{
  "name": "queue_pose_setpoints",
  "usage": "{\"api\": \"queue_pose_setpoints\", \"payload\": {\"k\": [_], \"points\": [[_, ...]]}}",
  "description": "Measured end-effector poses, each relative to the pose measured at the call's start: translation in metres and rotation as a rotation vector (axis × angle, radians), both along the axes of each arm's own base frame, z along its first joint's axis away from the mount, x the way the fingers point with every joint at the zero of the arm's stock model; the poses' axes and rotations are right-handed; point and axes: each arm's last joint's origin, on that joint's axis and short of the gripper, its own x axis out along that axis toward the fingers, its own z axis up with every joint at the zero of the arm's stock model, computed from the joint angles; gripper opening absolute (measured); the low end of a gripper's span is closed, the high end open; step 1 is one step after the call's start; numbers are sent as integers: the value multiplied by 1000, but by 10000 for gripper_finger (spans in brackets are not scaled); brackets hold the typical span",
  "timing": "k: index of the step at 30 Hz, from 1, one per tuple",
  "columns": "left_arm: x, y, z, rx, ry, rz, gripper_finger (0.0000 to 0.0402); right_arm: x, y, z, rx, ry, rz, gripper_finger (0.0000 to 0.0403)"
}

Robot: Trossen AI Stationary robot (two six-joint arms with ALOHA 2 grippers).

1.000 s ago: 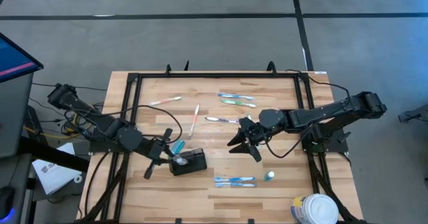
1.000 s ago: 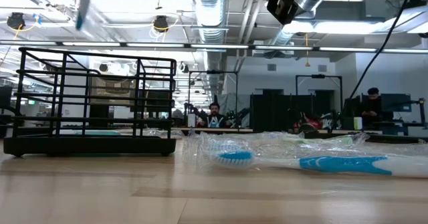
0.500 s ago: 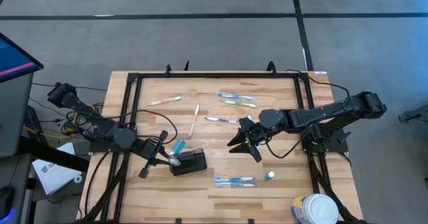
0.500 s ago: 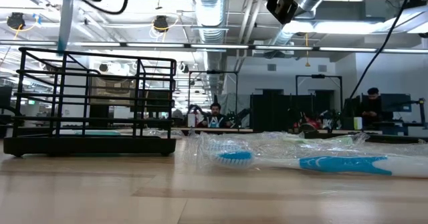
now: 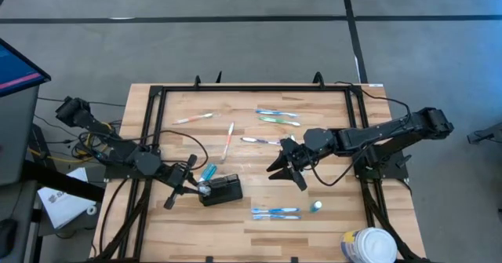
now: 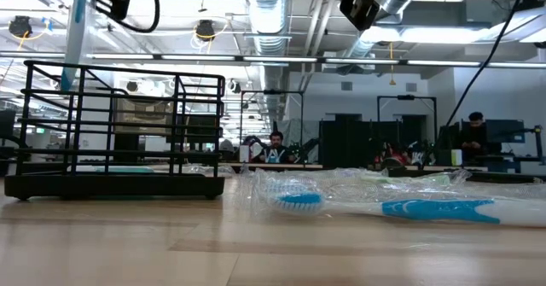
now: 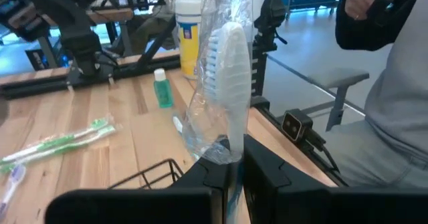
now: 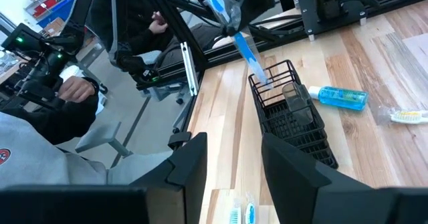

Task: Pick & Place toothbrushing station
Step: Put the white blue toothbrush into the black toothbrush rack

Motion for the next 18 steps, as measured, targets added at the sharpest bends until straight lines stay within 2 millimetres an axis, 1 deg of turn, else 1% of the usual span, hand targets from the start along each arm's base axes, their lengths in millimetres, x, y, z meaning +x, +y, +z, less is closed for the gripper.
{"api": "queue_pose_setpoints", "payload": {"k": [12, 18], "points": [[-8, 5, -29, -45, -29, 4, 21, 0, 0, 0, 0, 0, 0, 134], [-10, 6, -35, -56, -36, 5, 27, 0, 0, 0, 1, 0, 0, 132]]}}
